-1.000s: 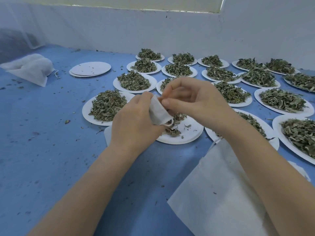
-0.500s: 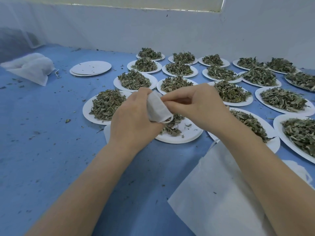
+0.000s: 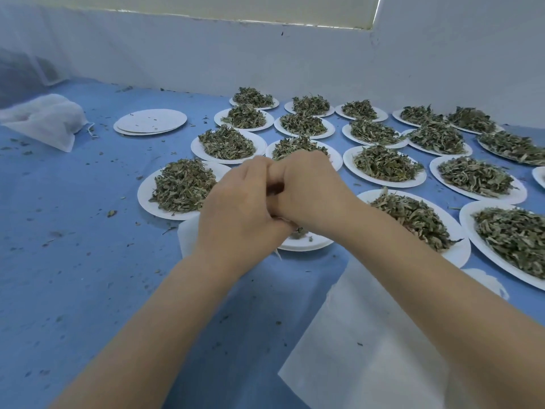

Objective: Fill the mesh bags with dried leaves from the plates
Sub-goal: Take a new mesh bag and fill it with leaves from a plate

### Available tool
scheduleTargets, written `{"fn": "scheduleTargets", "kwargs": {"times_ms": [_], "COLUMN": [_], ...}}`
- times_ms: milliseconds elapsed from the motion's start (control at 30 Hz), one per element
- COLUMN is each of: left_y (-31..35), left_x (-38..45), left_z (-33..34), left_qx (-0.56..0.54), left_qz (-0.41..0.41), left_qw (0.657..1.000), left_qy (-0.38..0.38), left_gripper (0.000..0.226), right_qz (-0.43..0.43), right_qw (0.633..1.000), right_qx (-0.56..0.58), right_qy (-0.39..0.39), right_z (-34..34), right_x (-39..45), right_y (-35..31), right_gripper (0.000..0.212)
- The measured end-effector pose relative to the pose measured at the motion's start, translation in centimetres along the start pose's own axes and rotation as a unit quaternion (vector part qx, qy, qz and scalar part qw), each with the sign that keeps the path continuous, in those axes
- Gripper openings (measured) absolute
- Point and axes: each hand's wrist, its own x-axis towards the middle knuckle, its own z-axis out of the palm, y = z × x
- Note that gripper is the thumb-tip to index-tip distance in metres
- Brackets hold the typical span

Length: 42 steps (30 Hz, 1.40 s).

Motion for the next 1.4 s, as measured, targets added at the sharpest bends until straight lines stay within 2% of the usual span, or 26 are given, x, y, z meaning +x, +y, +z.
{"fn": "scheduleTargets", "kwargs": {"times_ms": [133,200,267,333,433,533,567,633,700,767,833,933,1033,1200,1400], "left_y": [-0.5,-1.2,-2.0,-2.6,-3.0,-3.7,-4.0,-4.7,-5.0,-5.1,-5.0,-5.0,-5.0,-4.9,-4.9], "left_x": [0.4,0.5,0.7,0.8,0.9,1.3,1.4,1.7,1.8,1.7,1.7,1.7,1.7,1.5,1.3], "left_z": [-0.9,-1.1,-1.1,-1.0,-1.1,-2.0,-2.4,-3.1,-3.5,-3.7,-3.7,-3.7,-3.5,-3.3,-2.6], "left_qx": [0.003,0.019,0.060,0.096,0.109,0.121,0.123,0.124,0.120,0.119,0.127,0.125,0.129,0.129,0.146], "left_qz": [0.018,0.007,0.004,0.024,0.041,0.009,-0.008,-0.038,-0.056,-0.063,-0.065,-0.066,-0.067,-0.058,-0.040], "left_qw": [0.999,0.998,0.996,0.994,0.992,0.991,0.990,0.990,0.990,0.990,0.988,0.988,0.987,0.987,0.984], "left_qy": [-0.042,-0.066,-0.064,-0.050,-0.057,-0.065,-0.066,-0.061,-0.054,-0.052,-0.055,-0.056,-0.067,-0.075,-0.091], "left_gripper": [0.094,0.104,0.093,0.072,0.052,0.044,0.044,0.044,0.044,0.042,0.041,0.040,0.042,0.041,0.040], "right_qz": [0.007,0.013,0.024,0.034,0.036,0.080,0.102,0.121,0.095,0.072,0.081,0.089,0.095,0.133,0.101], "right_qw": [0.995,0.989,0.985,0.979,0.969,0.934,0.936,0.971,0.994,0.994,0.985,0.981,0.987,0.975,0.982], "right_qx": [0.095,0.141,0.166,0.193,0.237,0.342,0.327,0.184,0.039,-0.053,-0.110,-0.145,-0.118,-0.135,-0.131], "right_qy": [0.024,0.034,0.039,0.049,0.050,0.061,0.081,0.095,0.032,-0.060,-0.103,-0.092,-0.052,-0.117,-0.093], "right_z": [0.1,-0.1,-0.2,-0.1,0.0,-0.3,-0.3,0.2,1.1,2.1,2.4,1.8,1.2,1.7,2.0], "right_x": [0.0,-0.2,-0.4,-0.4,-0.3,-0.3,-0.3,-0.3,-0.3,-0.3,-0.4,-0.6,-0.8,-1.0,-0.7], "right_y": [0.4,1.0,1.6,2.1,2.6,3.8,4.4,5.4,5.4,5.2,4.8,5.0,5.2,4.7,4.4], "right_gripper": [0.022,0.025,0.028,0.028,0.025,0.018,0.015,0.014,0.022,0.033,0.038,0.029,0.024,0.050,0.027]}}
